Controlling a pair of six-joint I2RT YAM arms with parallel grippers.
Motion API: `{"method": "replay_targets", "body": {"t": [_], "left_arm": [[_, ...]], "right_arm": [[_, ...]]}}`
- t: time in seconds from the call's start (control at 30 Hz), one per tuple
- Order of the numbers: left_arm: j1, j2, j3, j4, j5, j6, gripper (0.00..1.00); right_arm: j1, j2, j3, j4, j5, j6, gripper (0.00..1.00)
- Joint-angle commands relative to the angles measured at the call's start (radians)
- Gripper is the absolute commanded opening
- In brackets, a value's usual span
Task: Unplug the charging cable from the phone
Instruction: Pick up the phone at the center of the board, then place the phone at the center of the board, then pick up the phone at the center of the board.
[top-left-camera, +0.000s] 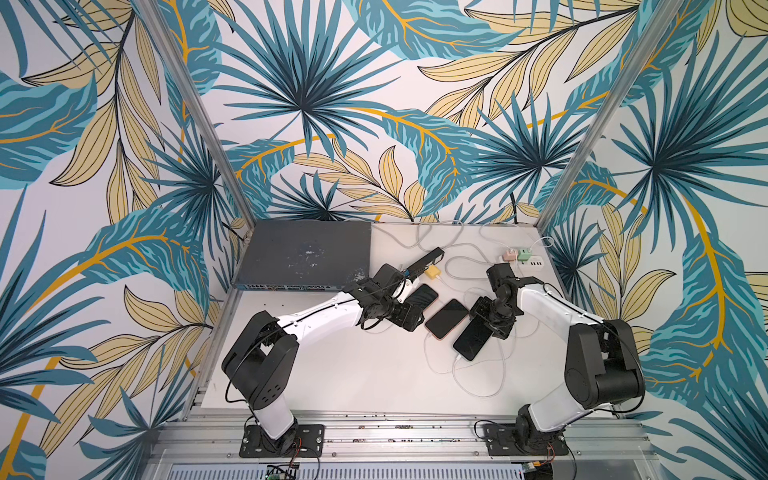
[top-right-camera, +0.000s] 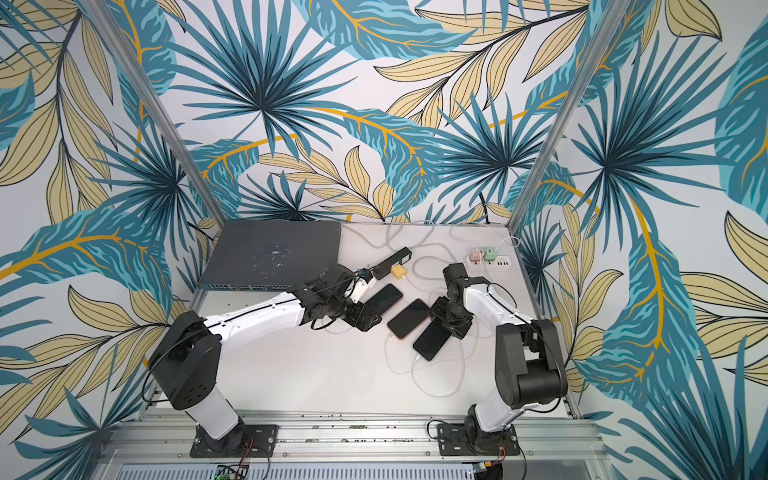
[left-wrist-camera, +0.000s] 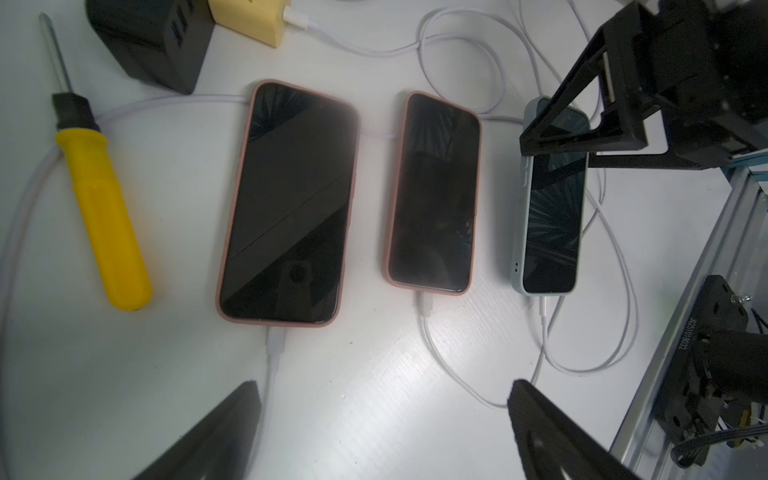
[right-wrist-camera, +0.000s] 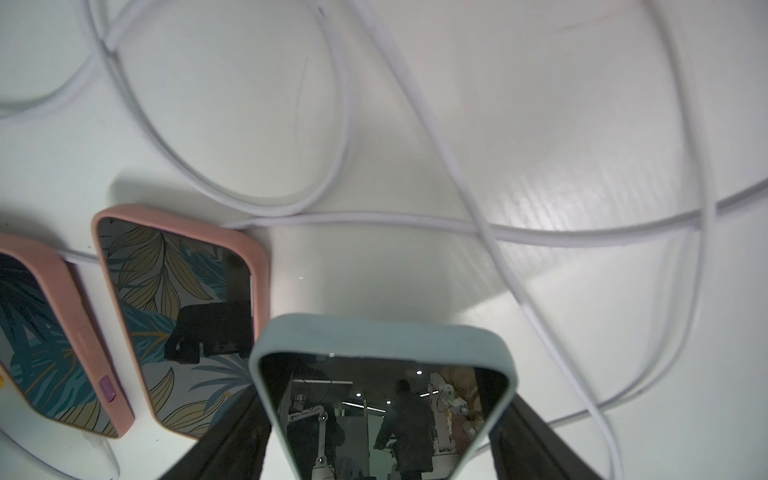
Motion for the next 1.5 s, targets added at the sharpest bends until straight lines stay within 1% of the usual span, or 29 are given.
{"method": "replay_targets", "body": {"t": [0.0,0.3,0.43,0.5,0.53,0.97,1.17,1.47], "left_arm": [[-0.005,0.018,0.035,-0.007,0.042,0.027,0.96],[-0.009,0.028,0.044,-0.016,0.032,0.027,0.96],[-0.008,0.03,0.041,-0.018,0.027,0.026,0.96],[-0.008,0.028,0.036,-0.013,0.023,0.021,0.96],[-0.008,0.027,0.033,-0.01,0.02,0.02,0.96],[-0.009,0.021,-0.005,0.026,0.003,0.0,0.95],[-0.009,0.026,-0.008,0.031,-0.004,-0.001,0.95],[-0.009,0.024,-0.018,0.036,-0.015,-0.002,0.95]], "right_arm": [[-0.003,-0.015,-0.025,-0.002,-0.024,-0.019,0.71],[-0.003,0.005,-0.134,0.08,-0.03,-0.024,0.8],[-0.002,0.014,-0.127,0.076,-0.032,-0.035,0.88],[-0.002,0.011,-0.122,0.065,-0.027,-0.041,0.95],[-0.002,0.01,-0.121,0.058,-0.028,-0.044,0.97],[0.037,0.013,-0.135,0.015,-0.04,-0.015,0.95],[0.047,0.032,-0.115,-0.029,-0.014,-0.021,0.95],[0.055,0.047,-0.13,-0.003,-0.014,0.01,0.93]]}}
